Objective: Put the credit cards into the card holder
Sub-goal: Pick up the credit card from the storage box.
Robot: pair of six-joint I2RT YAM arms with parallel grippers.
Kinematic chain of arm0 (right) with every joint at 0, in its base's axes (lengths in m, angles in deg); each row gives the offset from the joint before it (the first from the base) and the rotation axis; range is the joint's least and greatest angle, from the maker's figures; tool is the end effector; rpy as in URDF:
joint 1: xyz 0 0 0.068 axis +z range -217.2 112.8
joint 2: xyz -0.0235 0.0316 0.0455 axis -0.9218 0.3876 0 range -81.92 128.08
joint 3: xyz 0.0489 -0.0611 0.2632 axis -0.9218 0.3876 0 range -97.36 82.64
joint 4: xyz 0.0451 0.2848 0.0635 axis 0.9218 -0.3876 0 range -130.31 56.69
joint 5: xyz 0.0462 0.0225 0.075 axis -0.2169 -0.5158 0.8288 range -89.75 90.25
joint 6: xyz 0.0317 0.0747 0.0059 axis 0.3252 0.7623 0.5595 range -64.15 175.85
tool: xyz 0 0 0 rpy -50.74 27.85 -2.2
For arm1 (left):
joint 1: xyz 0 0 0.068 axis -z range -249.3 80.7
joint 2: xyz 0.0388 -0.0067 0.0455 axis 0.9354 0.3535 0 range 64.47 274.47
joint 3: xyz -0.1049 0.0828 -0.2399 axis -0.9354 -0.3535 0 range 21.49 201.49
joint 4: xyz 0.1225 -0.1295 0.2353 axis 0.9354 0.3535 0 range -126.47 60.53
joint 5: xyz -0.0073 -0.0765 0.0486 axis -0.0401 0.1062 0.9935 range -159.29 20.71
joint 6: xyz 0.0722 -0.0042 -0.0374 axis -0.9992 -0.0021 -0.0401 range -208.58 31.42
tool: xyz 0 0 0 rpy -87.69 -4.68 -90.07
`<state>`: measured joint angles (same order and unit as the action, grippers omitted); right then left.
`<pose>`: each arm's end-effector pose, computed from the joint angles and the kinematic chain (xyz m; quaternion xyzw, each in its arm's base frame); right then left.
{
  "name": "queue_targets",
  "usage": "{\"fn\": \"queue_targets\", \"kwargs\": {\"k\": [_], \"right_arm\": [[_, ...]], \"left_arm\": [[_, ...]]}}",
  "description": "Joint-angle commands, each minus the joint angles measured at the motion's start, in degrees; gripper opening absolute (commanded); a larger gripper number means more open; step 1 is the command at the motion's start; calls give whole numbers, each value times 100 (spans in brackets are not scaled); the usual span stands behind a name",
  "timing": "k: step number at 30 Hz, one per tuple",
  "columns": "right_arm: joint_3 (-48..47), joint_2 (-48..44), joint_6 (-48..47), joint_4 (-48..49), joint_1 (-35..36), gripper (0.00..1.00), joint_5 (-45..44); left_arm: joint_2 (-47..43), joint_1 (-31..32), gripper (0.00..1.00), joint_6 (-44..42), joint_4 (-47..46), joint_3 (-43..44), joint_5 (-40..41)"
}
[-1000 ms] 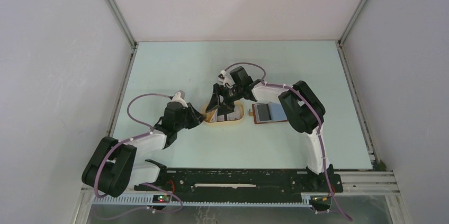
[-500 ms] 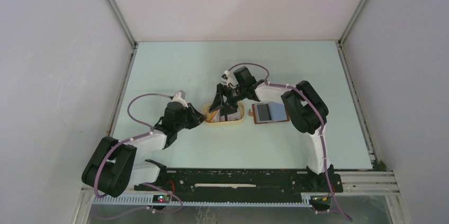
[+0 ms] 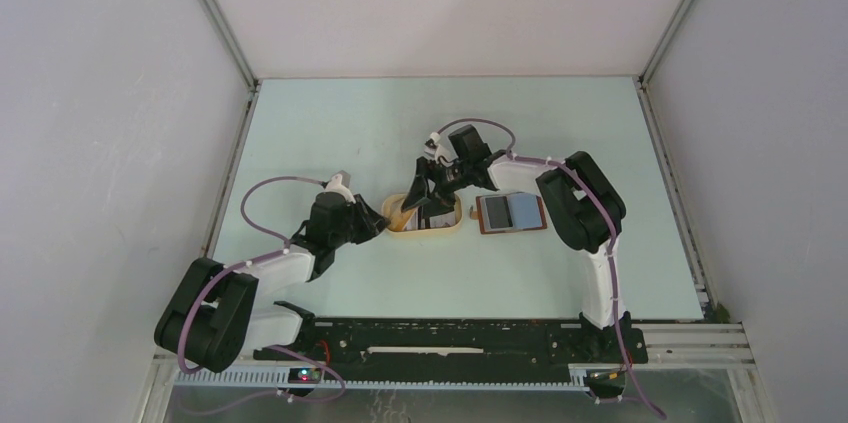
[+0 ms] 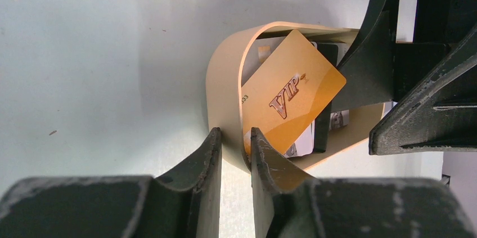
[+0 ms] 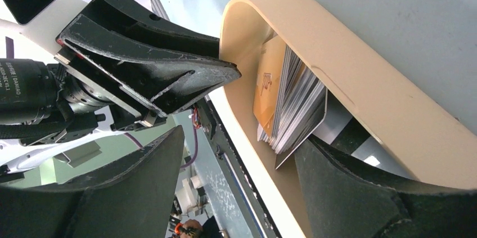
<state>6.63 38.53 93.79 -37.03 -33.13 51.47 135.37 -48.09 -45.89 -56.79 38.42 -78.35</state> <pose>0.3635 0.3123 0.1009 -0.1258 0.8470 0.5159 0.0231 0.2442 -0.1067 0.0933 -0.1272 0.8703 -0.3082 0.3626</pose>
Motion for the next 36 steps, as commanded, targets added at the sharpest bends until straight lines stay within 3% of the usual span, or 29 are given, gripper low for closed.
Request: {"fn": "queue_targets", "kwargs": {"k": [1,20,36], "right_arm": [[230,40,-114,-365,-178,80,-300],[315,169,-453,-639,-347,70,-468],[315,238,-656,-743,-317,37,-622]], "left_arm": [[41,153,26,46,117,232,-617],[61,146,26,46,116,236,-615],[100,148,26,37,125,267,-619]]}}
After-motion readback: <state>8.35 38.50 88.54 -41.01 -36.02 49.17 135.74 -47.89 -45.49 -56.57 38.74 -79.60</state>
